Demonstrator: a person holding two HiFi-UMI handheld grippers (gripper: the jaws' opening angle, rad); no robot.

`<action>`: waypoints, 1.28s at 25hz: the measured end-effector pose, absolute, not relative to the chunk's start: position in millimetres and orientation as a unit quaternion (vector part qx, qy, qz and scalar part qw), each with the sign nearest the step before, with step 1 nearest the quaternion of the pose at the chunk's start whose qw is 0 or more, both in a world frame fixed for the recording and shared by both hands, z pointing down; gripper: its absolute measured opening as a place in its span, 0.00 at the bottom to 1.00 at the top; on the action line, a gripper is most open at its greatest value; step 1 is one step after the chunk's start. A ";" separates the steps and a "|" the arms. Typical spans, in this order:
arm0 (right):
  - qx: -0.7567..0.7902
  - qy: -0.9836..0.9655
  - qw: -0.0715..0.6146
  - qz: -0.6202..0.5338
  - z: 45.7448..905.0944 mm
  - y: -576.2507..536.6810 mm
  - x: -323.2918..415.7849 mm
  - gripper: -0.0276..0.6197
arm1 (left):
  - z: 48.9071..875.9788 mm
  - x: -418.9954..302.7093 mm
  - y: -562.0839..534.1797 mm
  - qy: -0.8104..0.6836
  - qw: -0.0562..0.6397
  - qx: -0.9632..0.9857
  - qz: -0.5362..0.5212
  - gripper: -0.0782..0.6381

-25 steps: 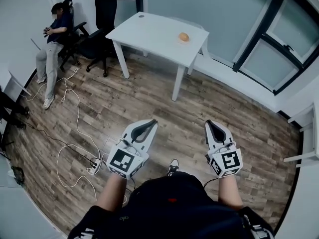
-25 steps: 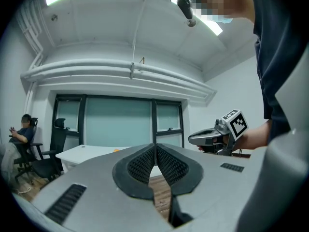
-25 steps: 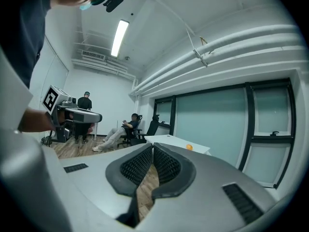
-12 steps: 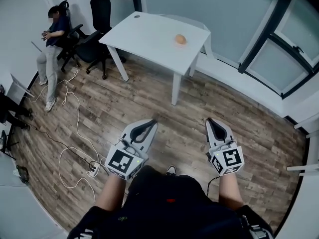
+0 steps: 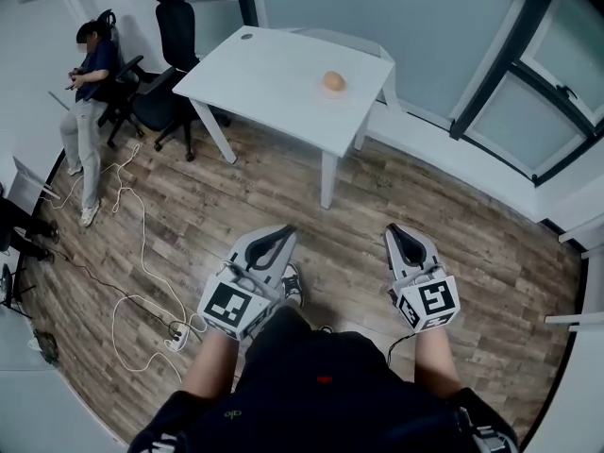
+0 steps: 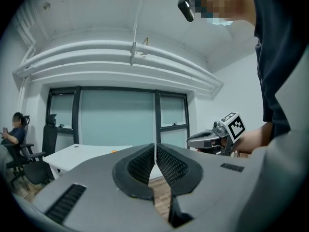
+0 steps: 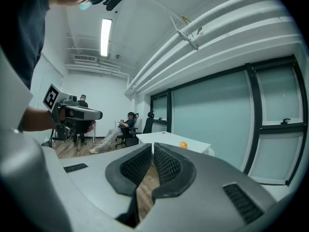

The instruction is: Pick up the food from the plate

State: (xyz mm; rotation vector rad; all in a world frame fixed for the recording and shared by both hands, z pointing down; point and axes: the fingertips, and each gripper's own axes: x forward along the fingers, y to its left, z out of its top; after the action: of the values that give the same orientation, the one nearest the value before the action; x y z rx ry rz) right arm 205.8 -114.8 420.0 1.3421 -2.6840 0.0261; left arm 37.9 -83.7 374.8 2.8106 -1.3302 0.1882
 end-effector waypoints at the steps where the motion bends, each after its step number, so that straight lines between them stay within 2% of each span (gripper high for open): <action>1: 0.449 -0.890 0.072 0.010 420.7 -124.4 205.8 0.09 | 375.2 37.4 -94.9 -0.424 0.014 0.904 0.059 0.15; 20: 0.482 -0.870 0.109 0.011 412.1 -360.9 95.7 0.09 | 371.4 -75.3 -343.4 -0.383 0.010 0.922 0.049 0.15; 32: 0.473 -0.873 0.120 0.021 427.0 -486.3 97.3 0.09 | 385.4 -86.7 -446.8 -0.423 0.030 0.904 0.060 0.15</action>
State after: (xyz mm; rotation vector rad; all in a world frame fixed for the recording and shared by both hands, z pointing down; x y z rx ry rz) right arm 97.3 -486.3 427.0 1.3808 -2.5506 0.0607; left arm -86.7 -446.8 385.4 2.7864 -1.3036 0.1840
